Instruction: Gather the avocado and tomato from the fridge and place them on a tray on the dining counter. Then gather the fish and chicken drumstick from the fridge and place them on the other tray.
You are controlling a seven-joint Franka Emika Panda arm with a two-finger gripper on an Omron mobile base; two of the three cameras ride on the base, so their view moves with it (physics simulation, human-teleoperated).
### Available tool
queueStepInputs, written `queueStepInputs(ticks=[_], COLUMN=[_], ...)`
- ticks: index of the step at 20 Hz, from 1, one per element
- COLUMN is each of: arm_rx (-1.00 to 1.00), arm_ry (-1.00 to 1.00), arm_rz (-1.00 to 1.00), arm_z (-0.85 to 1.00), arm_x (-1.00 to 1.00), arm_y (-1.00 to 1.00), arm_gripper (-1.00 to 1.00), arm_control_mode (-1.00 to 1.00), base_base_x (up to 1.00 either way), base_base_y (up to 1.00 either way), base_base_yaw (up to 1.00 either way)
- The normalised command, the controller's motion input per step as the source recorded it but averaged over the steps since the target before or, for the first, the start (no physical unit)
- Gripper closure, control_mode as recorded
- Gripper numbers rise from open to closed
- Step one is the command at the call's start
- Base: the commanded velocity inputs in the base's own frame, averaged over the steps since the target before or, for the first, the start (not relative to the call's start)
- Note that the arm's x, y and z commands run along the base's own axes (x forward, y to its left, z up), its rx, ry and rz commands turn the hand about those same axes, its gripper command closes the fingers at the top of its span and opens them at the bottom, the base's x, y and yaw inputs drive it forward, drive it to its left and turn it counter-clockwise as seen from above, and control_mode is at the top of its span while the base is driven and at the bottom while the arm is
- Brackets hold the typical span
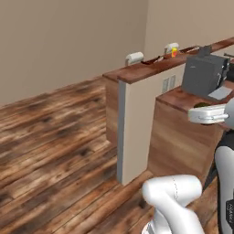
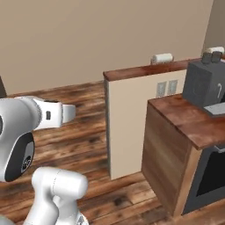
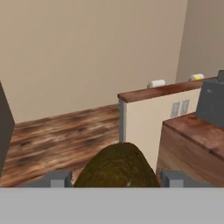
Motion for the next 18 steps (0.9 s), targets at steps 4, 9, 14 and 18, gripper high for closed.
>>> queueStepInputs(ticks=[4,9,14,18], arm_rx=[0.00,0.00,0.00,0.00], arm_ry=[0.00,0.00,0.00,0.00], arm_rz=[0.00,0.00,0.00,0.00], arm_z=[0.00,0.00,0.00,0.00], arm_x=[0.00,0.00,0.00,0.00], arm_y=[0.00,0.00,0.00,0.00], arm_gripper=[1.00,1.00,1.00,1.00], arm_control_mode=[1.00,1.00,1.00,1.00], base_base_x=[-0.48,0.40,1.00,1.00], base_base_y=[1.00,1.00,1.00,1.00], base_base_yaw=[-0.18,-0.19,-0.16,-0.15])
